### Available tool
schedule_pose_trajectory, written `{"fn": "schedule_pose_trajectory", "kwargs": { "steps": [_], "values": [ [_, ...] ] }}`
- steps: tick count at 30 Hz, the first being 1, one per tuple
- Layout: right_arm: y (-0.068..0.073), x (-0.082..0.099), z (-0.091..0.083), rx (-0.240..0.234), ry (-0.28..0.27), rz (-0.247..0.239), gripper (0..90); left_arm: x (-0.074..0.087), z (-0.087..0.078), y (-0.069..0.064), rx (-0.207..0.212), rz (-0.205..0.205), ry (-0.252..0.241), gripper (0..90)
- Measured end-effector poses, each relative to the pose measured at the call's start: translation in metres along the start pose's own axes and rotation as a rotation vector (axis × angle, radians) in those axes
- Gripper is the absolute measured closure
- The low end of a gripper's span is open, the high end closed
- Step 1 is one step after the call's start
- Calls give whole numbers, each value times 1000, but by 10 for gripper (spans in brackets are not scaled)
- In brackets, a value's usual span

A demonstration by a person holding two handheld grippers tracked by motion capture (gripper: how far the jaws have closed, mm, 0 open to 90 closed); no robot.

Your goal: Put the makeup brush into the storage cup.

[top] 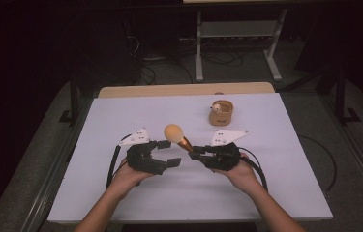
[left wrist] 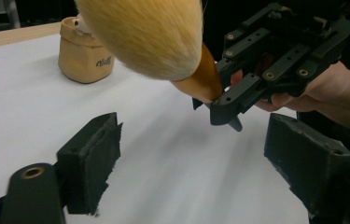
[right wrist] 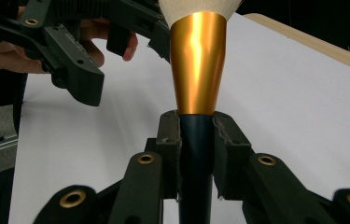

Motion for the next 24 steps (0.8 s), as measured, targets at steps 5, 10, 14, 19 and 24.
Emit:
{"fn": "schedule_pose_trajectory", "kwargs": {
  "steps": [5, 10, 14, 19, 24],
  "values": [
    [2, -2, 1, 1, -7, -1, 734, -3, -1, 0, 8, -15, -11, 244],
    [1, -3, 2, 3, -11, -11, 734, -5, 0, 0, 13, -19, -15, 306],
    [2, -3, 4, 3, -12, -11, 734, -6, 1, 1, 11, -40, -21, 354],
    [3, -5, 7, -1, -24, -12, 734, -11, 0, 3, 10, -51, -31, 387],
    [5, -7, 9, -6, -35, -18, 734, -15, 2, 3, 13, -67, -43, 403]
  ]
}}
Point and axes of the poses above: each handheld gripper's, and its own axes: z roughly forward along the jaws, x roughly out of its underside, y roughly to its left, the point moved 9 cm from there along z, roughly forward along the jaws, and after that the axes turned 14 degrees about -x, right-handed, at the moved point
